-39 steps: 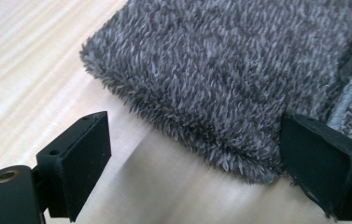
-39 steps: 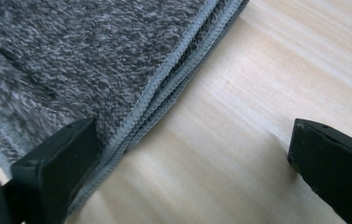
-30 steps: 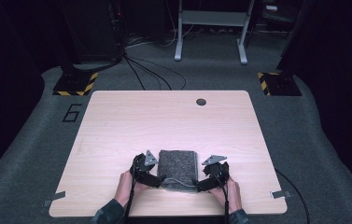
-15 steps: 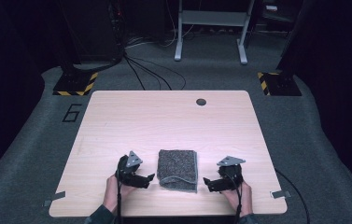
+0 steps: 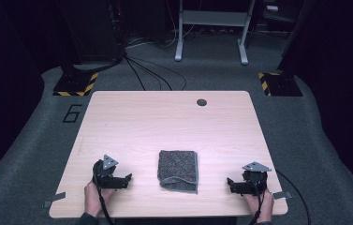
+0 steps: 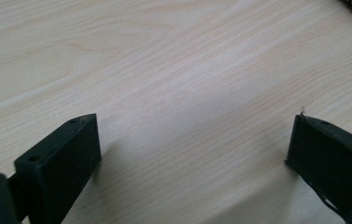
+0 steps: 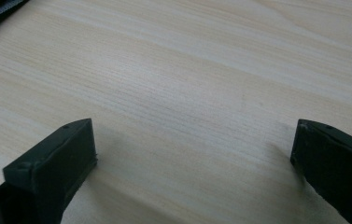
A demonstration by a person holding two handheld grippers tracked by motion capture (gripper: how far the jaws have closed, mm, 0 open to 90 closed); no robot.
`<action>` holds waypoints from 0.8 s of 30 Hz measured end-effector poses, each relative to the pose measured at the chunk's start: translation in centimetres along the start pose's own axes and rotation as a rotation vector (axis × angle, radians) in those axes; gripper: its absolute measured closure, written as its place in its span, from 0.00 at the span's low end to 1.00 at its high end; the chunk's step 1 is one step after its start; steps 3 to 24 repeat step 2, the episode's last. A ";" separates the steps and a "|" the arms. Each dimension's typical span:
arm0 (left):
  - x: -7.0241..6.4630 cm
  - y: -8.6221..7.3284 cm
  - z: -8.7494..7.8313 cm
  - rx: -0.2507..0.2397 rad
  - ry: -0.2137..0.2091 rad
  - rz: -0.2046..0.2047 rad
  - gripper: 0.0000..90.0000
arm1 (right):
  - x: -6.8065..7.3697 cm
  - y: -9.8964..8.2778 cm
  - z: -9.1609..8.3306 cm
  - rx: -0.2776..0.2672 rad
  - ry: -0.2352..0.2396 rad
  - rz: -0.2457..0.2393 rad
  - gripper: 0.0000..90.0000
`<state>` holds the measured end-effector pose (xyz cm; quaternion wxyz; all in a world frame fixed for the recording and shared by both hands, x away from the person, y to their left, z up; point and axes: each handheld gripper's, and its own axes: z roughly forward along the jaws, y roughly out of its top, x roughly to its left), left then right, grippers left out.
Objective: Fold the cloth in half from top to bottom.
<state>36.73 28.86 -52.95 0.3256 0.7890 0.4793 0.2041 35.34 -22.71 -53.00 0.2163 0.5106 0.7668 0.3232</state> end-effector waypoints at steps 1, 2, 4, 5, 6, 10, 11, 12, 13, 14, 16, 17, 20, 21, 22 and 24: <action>0.0 0.0 0.0 0.000 0.000 0.000 0.02 | 0.0 0.0 0.0 0.000 0.000 0.000 0.00; 0.0 -0.1 0.0 -0.012 0.009 -0.010 0.02 | -0.1 0.0 0.0 -0.005 0.003 -0.003 0.00; 0.0 -0.1 0.0 -0.012 0.009 -0.010 0.02 | -0.1 0.0 0.0 -0.005 0.003 -0.003 0.00; 0.0 -0.1 0.0 -0.012 0.009 -0.010 0.02 | -0.1 0.0 0.0 -0.005 0.003 -0.003 0.00; 0.0 -0.1 0.0 -0.012 0.009 -0.010 0.02 | -0.1 0.0 0.0 -0.005 0.003 -0.003 0.00; 0.0 -0.1 0.0 -0.012 0.009 -0.010 0.02 | -0.1 0.0 0.0 -0.005 0.003 -0.003 0.00; 0.0 -0.1 0.0 -0.012 0.009 -0.010 0.02 | -0.1 0.0 0.0 -0.005 0.003 -0.003 0.00; 0.0 -0.1 0.0 -0.012 0.009 -0.010 0.02 | -0.1 0.0 0.0 -0.005 0.003 -0.003 0.00; 0.0 -0.1 0.0 -0.012 0.009 -0.010 0.02 | -0.1 0.0 0.0 -0.005 0.003 -0.003 0.00; 0.0 -0.1 0.0 -0.012 0.009 -0.010 0.02 | -0.1 0.0 0.0 -0.005 0.003 -0.003 0.00; 0.0 -0.1 0.0 -0.012 0.009 -0.010 0.02 | -0.1 0.0 0.0 -0.005 0.003 -0.003 0.00; 0.0 -0.1 0.0 -0.012 0.009 -0.010 0.02 | -0.1 0.0 0.0 -0.005 0.003 -0.003 0.00; 0.0 -0.1 0.0 -0.012 0.009 -0.010 0.02 | -0.1 0.0 0.0 -0.005 0.003 -0.003 0.00; 0.0 -0.1 0.0 -0.012 0.009 -0.010 0.02 | -0.1 0.0 0.0 -0.005 0.003 -0.003 0.00; 0.0 -0.1 0.0 -0.012 0.009 -0.010 0.02 | -0.1 0.0 0.0 -0.005 0.003 -0.003 0.00; 0.0 -0.1 0.0 -0.012 0.009 -0.010 0.02 | -0.1 0.0 0.0 -0.005 0.003 -0.003 0.00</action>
